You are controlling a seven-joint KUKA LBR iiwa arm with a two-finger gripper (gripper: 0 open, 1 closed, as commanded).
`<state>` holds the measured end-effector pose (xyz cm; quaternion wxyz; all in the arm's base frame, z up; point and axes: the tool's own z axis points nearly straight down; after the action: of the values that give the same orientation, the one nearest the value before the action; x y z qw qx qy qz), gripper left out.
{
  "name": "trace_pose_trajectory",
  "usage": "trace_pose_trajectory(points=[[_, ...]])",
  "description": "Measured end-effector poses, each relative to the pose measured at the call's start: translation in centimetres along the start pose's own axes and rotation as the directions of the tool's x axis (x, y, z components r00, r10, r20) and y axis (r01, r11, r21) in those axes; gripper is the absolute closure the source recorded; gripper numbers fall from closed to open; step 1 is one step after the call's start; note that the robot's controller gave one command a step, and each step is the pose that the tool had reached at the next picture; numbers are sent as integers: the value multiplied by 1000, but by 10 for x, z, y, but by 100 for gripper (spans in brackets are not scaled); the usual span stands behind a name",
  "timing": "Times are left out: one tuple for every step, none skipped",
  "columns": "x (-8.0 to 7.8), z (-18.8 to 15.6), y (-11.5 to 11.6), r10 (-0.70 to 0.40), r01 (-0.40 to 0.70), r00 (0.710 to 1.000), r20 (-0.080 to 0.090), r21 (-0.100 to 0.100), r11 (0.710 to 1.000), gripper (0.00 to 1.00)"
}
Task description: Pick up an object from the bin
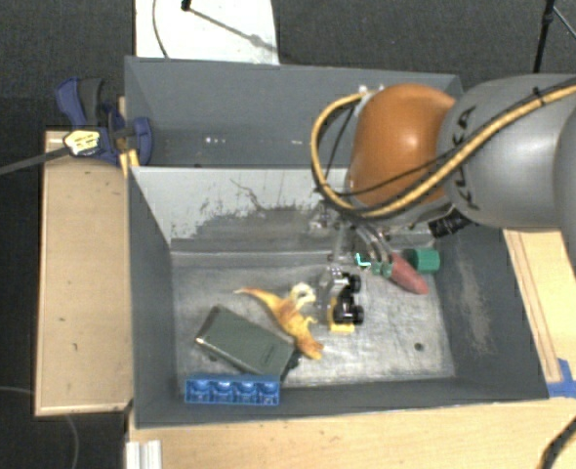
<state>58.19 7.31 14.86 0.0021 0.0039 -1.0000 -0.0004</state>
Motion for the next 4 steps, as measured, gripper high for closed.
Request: trace_pose_trajectory(points=[[-2, -4, 0, 1, -1, 1000, 8, 0, 1000, 0], [10, 74, 2, -195, 195, 981, 5, 2, 981, 100], [10, 74, 2, -193, 193, 981, 4, 2, 981, 100], [13, -51, -26, -272, 272, 962, 6, 2, 962, 100]])
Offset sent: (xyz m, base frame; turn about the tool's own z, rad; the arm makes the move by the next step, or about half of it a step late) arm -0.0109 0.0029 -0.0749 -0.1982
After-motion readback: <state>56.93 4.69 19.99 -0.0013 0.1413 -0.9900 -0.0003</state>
